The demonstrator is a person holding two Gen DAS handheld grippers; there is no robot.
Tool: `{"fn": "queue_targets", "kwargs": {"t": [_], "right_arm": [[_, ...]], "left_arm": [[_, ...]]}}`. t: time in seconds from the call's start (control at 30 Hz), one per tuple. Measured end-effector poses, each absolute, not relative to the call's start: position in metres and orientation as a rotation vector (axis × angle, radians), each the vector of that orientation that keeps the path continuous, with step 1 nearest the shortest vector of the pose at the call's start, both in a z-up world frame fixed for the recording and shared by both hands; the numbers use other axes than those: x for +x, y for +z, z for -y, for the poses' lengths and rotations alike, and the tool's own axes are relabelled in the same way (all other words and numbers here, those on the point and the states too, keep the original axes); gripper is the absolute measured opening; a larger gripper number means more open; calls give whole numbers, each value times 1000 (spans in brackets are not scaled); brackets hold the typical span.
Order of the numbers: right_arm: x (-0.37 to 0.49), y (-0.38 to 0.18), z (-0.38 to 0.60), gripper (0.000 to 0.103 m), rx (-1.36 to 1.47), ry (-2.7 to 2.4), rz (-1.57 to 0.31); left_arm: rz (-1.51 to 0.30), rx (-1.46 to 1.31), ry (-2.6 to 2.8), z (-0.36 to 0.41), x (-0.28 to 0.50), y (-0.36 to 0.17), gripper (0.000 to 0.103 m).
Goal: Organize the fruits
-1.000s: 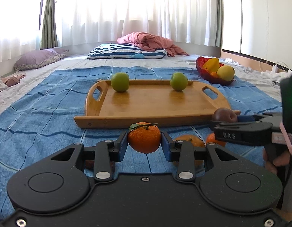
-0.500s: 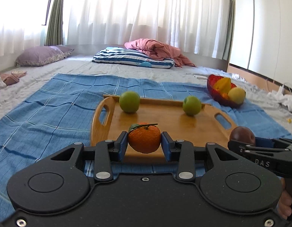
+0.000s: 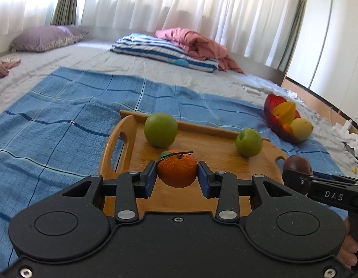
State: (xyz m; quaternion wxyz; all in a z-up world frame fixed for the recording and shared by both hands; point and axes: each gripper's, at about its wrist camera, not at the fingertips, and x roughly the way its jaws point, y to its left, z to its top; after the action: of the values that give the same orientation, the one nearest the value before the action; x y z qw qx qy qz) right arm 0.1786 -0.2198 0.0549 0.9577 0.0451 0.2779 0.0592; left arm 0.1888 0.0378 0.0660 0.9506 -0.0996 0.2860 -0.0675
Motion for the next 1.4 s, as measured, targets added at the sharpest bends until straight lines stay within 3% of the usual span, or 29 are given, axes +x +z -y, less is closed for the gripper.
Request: {"fn": "queue_targets", "kwargs": {"t": [0.5,1.4], "right_arm": [[256,33,206,64,92,94,-740],[268,24,193,65,-8,53,-709]], "left_arm": [[-680,-211,-81,-41,261,34,36],[-694,-195,-77,-37,284,13,36]]}}
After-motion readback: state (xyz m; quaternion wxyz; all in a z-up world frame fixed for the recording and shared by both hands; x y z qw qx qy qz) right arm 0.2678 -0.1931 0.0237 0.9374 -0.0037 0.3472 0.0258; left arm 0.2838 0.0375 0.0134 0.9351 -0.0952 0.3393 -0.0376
